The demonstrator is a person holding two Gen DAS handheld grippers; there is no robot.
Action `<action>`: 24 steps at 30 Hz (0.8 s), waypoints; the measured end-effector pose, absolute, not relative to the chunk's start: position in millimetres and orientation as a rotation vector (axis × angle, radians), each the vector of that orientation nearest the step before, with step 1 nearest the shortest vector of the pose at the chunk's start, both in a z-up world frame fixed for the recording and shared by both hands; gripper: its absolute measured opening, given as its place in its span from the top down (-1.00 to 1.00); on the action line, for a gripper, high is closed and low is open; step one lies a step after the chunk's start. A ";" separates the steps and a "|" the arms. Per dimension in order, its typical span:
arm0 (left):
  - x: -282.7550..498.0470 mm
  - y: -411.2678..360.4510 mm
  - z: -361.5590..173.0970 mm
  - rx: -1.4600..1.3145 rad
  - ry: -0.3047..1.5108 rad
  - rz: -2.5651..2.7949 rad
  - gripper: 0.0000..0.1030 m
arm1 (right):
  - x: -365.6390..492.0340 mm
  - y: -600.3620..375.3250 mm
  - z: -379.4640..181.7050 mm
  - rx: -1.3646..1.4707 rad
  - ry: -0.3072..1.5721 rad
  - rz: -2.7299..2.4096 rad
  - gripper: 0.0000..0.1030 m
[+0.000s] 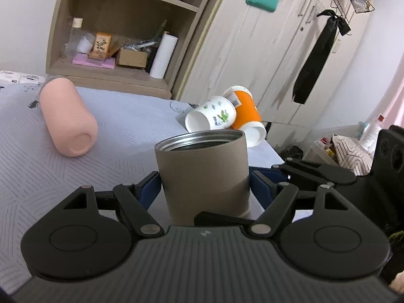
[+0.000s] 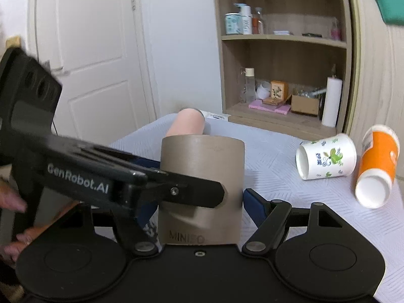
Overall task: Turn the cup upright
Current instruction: 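Lower the upright tumbler onto the table and open the right gripper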
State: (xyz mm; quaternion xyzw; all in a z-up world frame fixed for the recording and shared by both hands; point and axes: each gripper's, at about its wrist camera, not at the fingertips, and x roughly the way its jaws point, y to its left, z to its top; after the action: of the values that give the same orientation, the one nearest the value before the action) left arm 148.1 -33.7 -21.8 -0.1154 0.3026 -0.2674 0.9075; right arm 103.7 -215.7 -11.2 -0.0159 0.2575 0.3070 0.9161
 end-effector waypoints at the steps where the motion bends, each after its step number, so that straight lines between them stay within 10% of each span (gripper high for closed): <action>1: 150.0 -33.0 -20.8 -0.230 0.621 -0.548 -0.47 | 105.5 -214.9 -11.9 -0.028 0.525 0.633 -0.53; 24: 198.4 -32.8 -8.5 -0.074 0.519 -0.532 -0.48 | 145.1 -189.2 -22.2 -0.141 0.375 0.557 -0.52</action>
State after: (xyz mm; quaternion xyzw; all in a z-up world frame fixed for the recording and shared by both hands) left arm 198.4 -32.8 -8.5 -0.0361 0.2534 -0.2599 0.9311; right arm 145.1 -189.2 -22.2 -0.0691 0.1836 0.2730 0.9418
